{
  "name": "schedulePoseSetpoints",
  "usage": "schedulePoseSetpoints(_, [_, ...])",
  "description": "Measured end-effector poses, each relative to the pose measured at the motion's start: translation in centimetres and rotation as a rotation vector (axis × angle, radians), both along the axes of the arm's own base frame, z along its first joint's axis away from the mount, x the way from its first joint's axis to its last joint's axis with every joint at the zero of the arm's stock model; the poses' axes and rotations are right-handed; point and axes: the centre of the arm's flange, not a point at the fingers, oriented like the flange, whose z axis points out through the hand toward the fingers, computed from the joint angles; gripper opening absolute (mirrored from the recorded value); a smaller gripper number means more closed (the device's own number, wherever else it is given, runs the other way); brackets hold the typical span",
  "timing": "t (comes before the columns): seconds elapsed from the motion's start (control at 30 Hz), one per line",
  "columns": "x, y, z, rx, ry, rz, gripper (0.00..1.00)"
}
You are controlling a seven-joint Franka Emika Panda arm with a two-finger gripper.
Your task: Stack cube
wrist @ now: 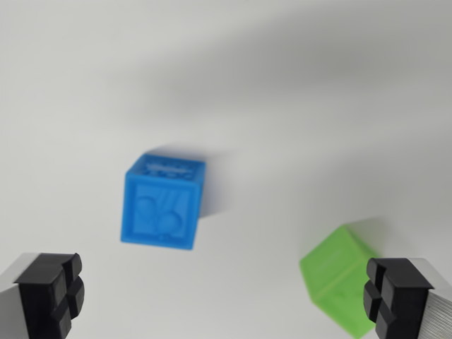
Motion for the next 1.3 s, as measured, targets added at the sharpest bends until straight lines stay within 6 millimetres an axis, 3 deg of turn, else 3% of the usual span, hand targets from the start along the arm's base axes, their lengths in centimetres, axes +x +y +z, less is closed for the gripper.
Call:
schedulePoseSetpoints(0.63, [-2.5,6.1,-4.0,0.0,-0.006,-0.061,1.0])
schedulePoseSetpoints(1.3, [-2.5,5.9,-12.6,-0.001,-0.002,-0.067,1.0])
